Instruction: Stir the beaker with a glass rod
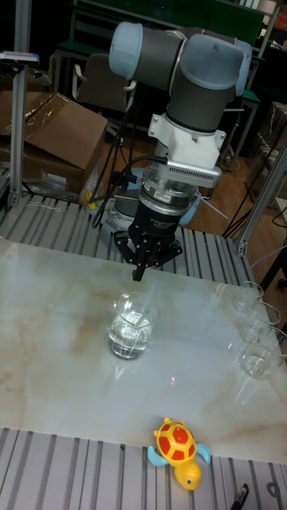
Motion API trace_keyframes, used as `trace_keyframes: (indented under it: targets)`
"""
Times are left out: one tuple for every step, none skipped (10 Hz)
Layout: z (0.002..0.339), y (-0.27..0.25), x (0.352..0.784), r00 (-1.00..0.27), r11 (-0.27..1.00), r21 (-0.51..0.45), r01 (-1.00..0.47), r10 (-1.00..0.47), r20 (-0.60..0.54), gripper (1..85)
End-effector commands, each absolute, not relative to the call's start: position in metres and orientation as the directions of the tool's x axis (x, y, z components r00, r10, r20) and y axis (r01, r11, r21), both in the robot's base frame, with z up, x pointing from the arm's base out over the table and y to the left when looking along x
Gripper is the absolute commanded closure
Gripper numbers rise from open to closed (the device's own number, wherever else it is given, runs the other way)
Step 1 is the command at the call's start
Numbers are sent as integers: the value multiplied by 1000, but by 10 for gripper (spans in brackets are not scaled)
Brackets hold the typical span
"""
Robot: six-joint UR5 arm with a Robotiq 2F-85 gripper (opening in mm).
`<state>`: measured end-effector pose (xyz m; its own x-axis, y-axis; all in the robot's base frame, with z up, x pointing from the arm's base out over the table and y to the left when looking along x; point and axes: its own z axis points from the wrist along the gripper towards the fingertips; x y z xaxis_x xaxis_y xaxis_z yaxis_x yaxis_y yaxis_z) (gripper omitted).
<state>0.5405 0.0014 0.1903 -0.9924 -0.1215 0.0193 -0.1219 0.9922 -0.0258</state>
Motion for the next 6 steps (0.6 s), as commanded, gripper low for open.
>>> trace_keyframes:
  targets:
    - [191,4,540,-993,993,-14,-120,-120,19,747]
    - [191,4,540,-993,993,-14,-120,-120,19,747]
    - [191,4,540,-993,993,-14,-118,-118,19,747]
    - [191,4,540,-993,993,-14,-120,-120,19,747]
    - [191,4,540,-992,992,-14,-123,-123,19,747]
    - [191,4,540,-992,992,-14,-123,-123,19,747]
